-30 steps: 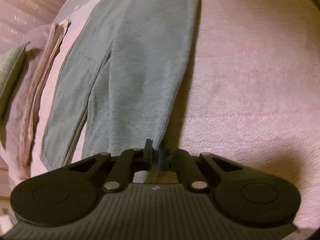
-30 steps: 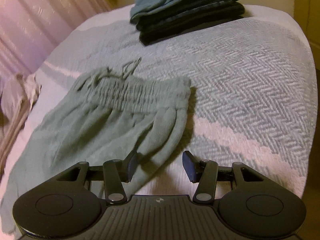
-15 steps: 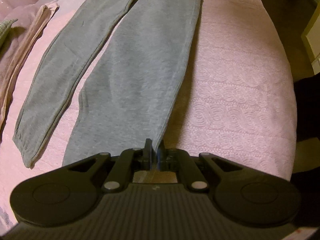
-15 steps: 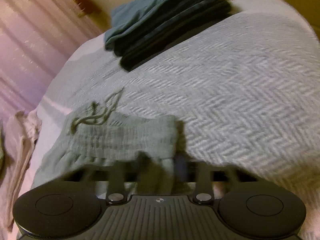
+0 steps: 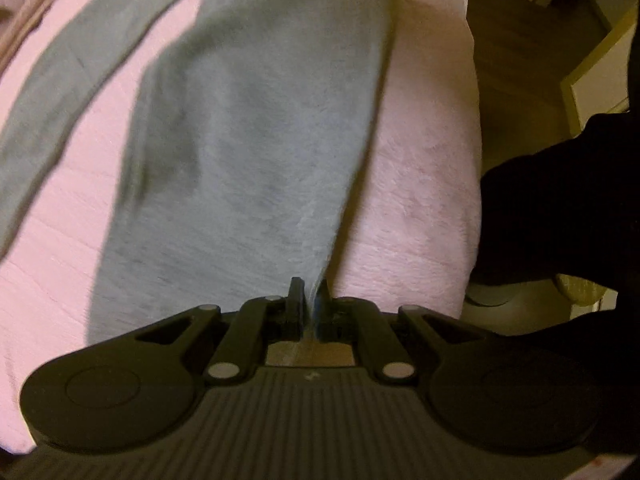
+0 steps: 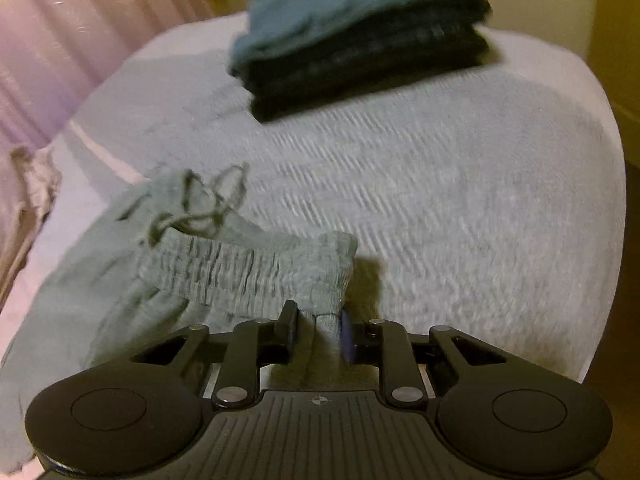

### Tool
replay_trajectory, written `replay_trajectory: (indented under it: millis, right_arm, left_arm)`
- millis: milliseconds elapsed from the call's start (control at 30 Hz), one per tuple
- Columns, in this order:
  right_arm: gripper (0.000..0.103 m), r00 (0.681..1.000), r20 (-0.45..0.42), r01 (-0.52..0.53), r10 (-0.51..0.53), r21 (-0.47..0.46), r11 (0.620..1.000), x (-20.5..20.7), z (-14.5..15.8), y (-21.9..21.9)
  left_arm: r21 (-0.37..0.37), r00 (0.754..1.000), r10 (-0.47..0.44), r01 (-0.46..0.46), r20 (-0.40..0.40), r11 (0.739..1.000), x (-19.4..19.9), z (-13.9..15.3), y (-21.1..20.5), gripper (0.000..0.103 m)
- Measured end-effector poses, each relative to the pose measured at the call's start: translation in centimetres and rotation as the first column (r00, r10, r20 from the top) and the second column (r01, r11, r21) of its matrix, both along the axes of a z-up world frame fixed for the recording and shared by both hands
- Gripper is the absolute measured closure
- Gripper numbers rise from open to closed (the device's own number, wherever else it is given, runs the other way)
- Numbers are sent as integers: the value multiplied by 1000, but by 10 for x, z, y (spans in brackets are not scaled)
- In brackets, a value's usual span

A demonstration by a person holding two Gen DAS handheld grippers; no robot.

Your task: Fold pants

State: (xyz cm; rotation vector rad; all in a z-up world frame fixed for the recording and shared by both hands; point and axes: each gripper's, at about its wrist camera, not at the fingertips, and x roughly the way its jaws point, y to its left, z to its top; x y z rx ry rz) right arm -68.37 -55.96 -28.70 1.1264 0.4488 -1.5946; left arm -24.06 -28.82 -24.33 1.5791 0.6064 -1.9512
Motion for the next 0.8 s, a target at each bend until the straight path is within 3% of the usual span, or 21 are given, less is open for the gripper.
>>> replay_trajectory:
  millis: [133, 267, 367, 500, 567, 667, 800]
  right_arm:
    - [63, 996, -78, -47, 46, -18, 999, 31, 12, 29]
    - [61, 991, -64, -117, 116, -11, 993, 73, 21, 70]
    - [60, 986, -12, -166, 167, 14, 986, 115, 20, 109]
    - [60, 977, 57, -210, 208, 40, 977, 171, 18, 163]
    - [59, 971, 93, -226, 220, 58, 972, 201, 14, 194]
    - [59, 965, 165, -222, 206, 87, 971, 240, 5, 238]
    - [58, 953, 244, -207, 179, 91, 974, 283, -11, 289]
  left_arm:
    - [1, 999, 39, -39, -34, 999, 12, 12, 7, 94]
    - [-37, 989, 137, -140, -61, 989, 40, 35, 14, 87]
    - [-93, 969, 237, -242, -64, 966, 74, 44, 9, 75]
    - [-146, 933, 357, -360, -48, 921, 128, 32, -17, 63]
    - [-127, 908, 416, -418, -40, 900, 155, 19, -31, 52]
    - [-87, 884, 464, -468, -54, 880, 184, 4, -40, 51]
    - [-25, 868, 475, -483, -143, 875, 209, -13, -51, 51]
